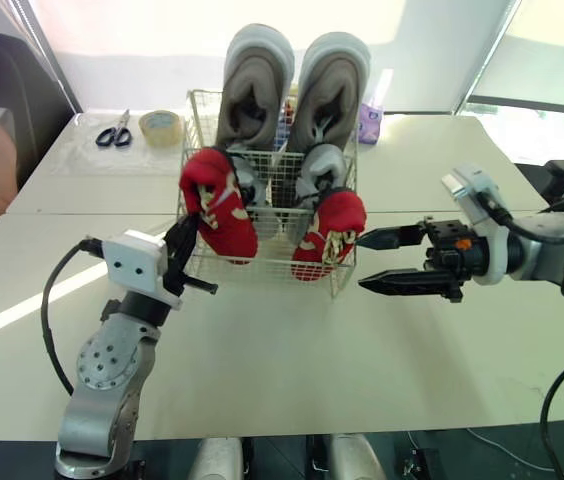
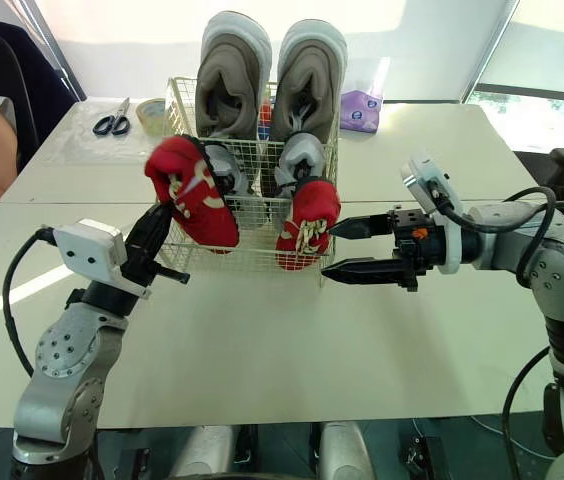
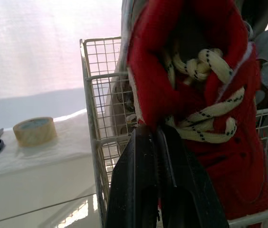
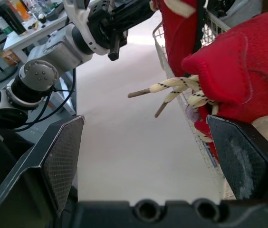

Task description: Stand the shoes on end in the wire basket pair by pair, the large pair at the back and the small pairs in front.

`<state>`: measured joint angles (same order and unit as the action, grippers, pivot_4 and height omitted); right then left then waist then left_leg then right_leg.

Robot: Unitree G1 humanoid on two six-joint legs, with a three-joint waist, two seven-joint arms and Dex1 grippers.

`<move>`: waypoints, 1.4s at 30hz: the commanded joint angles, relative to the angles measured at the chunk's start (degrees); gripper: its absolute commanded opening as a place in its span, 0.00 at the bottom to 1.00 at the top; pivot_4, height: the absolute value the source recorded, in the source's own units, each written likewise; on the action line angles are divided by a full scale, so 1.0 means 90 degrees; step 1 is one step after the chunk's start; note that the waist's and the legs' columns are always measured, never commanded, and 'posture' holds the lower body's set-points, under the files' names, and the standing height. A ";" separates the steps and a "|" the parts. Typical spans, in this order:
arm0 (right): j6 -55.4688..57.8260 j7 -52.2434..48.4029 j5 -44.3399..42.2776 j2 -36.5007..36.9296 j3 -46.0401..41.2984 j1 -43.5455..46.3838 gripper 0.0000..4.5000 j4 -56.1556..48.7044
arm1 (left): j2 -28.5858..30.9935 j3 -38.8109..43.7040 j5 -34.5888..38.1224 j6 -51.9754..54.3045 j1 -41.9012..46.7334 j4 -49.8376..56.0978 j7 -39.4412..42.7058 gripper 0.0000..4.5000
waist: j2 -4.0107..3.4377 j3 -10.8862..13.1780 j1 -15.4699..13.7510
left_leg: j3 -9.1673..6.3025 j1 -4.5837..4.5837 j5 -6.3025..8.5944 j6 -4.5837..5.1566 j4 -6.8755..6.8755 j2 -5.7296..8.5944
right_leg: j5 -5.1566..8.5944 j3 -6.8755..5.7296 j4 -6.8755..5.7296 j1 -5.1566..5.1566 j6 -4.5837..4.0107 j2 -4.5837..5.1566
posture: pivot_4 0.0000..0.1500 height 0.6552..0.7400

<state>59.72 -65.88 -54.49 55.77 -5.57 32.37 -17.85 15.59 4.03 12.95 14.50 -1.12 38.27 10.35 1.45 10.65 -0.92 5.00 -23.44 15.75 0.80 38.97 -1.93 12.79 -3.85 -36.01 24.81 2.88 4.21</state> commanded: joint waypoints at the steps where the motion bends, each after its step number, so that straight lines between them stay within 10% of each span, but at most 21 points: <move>1: 0.0030 -0.0061 -0.0177 0.0177 -0.0293 -0.0068 1.00 -0.0222 | -0.0010 -0.0014 -0.0046 -0.0085 -0.0030 0.0092 0.0057 0.01 | 0.0000 0.0000 0.0009 | 0.0001 0.0000 0.0000 0.0000 0.0000 0.0000 | 0.0000 0.0000 0.0001 0.0000 0.0000 0.0001 | 1.00 1.00; 8: 0.0027 -0.0119 -0.0214 0.0501 -0.0398 -0.0580 1.00 -0.0534 | -0.0028 0.0066 0.0183 0.0223 -0.0239 0.0316 0.0102 0.01 | 0.0000 0.0000 0.0008 | 0.0001 -0.0004 0.0001 0.0001 0.0000 0.0002 | 0.0001 -0.0003 0.0002 0.0002 0.0001 0.0006 | 1.00 1.00; 18: -0.0185 0.0057 -0.0061 0.0371 -0.0318 -0.0700 1.00 -0.0545 | -0.0043 0.0481 0.1252 0.0948 -0.0797 0.0821 0.0180 0.95 | -0.0001 0.0001 0.0013 | -0.0001 -0.0007 0.0002 0.0001 -0.0001 0.0001 | 0.0003 -0.0005 0.0002 0.0009 0.0004 0.0005 | 1.00 1.00; 30: -0.0502 -0.0094 0.0239 0.0284 -0.0171 -0.1060 1.00 -0.0422 | 0.1539 0.3240 0.5860 0.2556 -0.2720 0.1831 0.0096 0.95 | -0.0004 0.0005 0.0027 | -0.0004 -0.0009 0.0003 0.0000 -0.0005 0.0000 | 0.0008 -0.0005 0.0003 0.0014 0.0009 0.0011 | 1.00 1.00; 42: -0.1067 -0.0288 0.0907 0.0354 -0.0167 -0.2068 1.00 -0.0132 | 0.2472 0.3451 0.4620 0.2409 -0.4154 0.0435 0.1962 0.95 | -0.0056 0.0021 0.0026 | 0.0003 -0.0019 0.0032 -0.0006 -0.0021 0.0010 | 0.0018 -0.0036 0.0074 0.0038 0.0024 0.0040 | 1.00 1.00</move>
<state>51.57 -68.41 -46.76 59.43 -6.74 13.70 -18.96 37.96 35.66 55.91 37.85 -39.13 41.80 26.63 0.95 10.84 -0.69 5.03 -23.68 16.07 0.76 38.77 -1.84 12.85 -4.17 -35.33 25.21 2.92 4.60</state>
